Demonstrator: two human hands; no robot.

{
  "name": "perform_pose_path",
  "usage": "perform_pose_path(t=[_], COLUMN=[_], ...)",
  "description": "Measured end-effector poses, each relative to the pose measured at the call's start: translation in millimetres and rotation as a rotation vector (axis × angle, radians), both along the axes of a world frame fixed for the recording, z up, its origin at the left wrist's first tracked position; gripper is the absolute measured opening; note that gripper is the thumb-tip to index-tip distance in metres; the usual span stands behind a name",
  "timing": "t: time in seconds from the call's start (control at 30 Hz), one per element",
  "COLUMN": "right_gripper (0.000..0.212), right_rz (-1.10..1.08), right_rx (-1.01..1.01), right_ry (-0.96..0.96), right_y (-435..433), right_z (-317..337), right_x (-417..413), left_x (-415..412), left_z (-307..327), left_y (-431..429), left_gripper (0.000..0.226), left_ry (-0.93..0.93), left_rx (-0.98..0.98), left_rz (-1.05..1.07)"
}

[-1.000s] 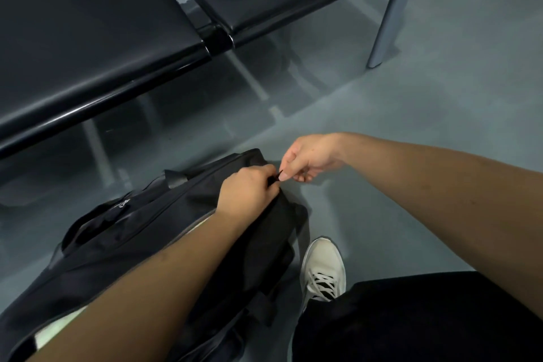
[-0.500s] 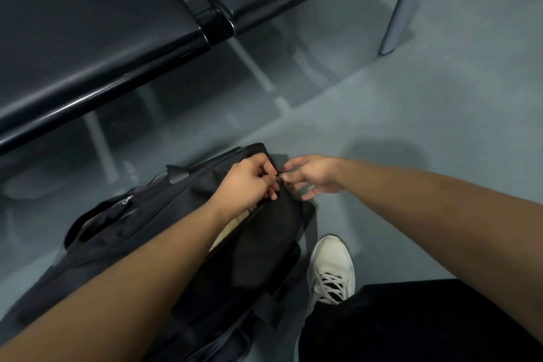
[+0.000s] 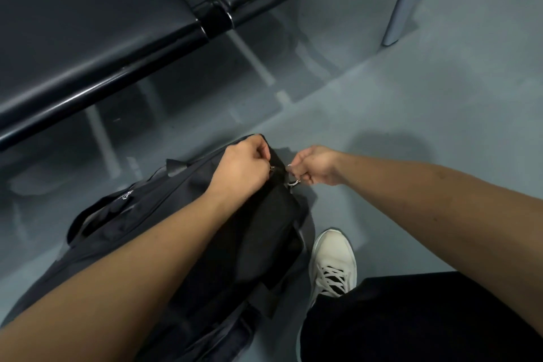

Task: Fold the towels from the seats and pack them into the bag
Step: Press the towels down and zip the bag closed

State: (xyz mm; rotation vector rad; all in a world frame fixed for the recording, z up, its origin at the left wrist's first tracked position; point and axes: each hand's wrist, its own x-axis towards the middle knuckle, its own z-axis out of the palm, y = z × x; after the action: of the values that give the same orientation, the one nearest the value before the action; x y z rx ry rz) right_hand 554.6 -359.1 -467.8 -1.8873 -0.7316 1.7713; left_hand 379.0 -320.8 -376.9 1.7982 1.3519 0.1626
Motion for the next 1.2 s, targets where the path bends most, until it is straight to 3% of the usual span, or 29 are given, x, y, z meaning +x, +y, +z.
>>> perform_pose_path(t=[0.07,0.2,0.3,0.43,0.5,0.57,0.6,0.67,0.73,0.8,0.97,1.2], right_gripper=[0.030,0.036,0.032,0.032,0.026,0.023,0.033,0.045,0.053,0.053,0.012,0.017], right_rz=[-0.011,0.012,0.072,0.039,0.117,0.210,0.242,0.423,0.735,0.886,0.677,0.474], right_rx=[0.044,0.046,0.010,0.024,0.046,0.270,0.468,0.784,0.817,0.789,0.743,0.627], right_ry=[-0.112,-0.358,-0.475,-0.443,-0.564,-0.801,-0.821,-0.671,-0.537,-0.589,-0.745,-0.831], right_y=[4.5,11.5,13.9,10.7,8.6,10.2,13.5,17.6,15.5,12.1,1.9,6.5], right_z=[1.6,-1.9,0.4,10.6,21.5,42.3,56.4,94.2,129.5,136.4,139.9,141.1], right_x=[2.9,7.8,7.9,-11.4,-24.9,-38.0,-47.1,-76.4,-116.7,-149.5,-184.1,-155.1], left_x=[-8.5,-55.4,-104.0,-142.4,-148.2,-148.4,-148.3,-149.7,-152.6,-156.7,-168.2,-244.8], left_z=[10.6,19.7,38.2,67.8,70.9,71.0,71.7,75.2,79.8,82.1,86.6,93.3], left_y=[6.3,22.4,21.0,13.8,11.8,7.9,5.6,1.2,-3.4,-7.3,-17.3,-14.1], left_gripper=[0.022,0.018,0.031,0.039,0.040,0.041,0.041,0.041,0.041,0.040,0.039,0.041], left_ry=[0.062,0.108,0.094,-0.075,-0.113,-0.153,-0.170,-0.197,-0.218,-0.223,-0.254,-0.310], left_rx=[0.034,-0.119,-0.182,-0.225,-0.213,-0.207,-0.202,-0.177,-0.145,-0.131,-0.124,-0.150], left_rz=[0.011,0.087,0.125,0.214,0.270,0.303,0.313,0.311,0.306,0.304,0.368,0.652])
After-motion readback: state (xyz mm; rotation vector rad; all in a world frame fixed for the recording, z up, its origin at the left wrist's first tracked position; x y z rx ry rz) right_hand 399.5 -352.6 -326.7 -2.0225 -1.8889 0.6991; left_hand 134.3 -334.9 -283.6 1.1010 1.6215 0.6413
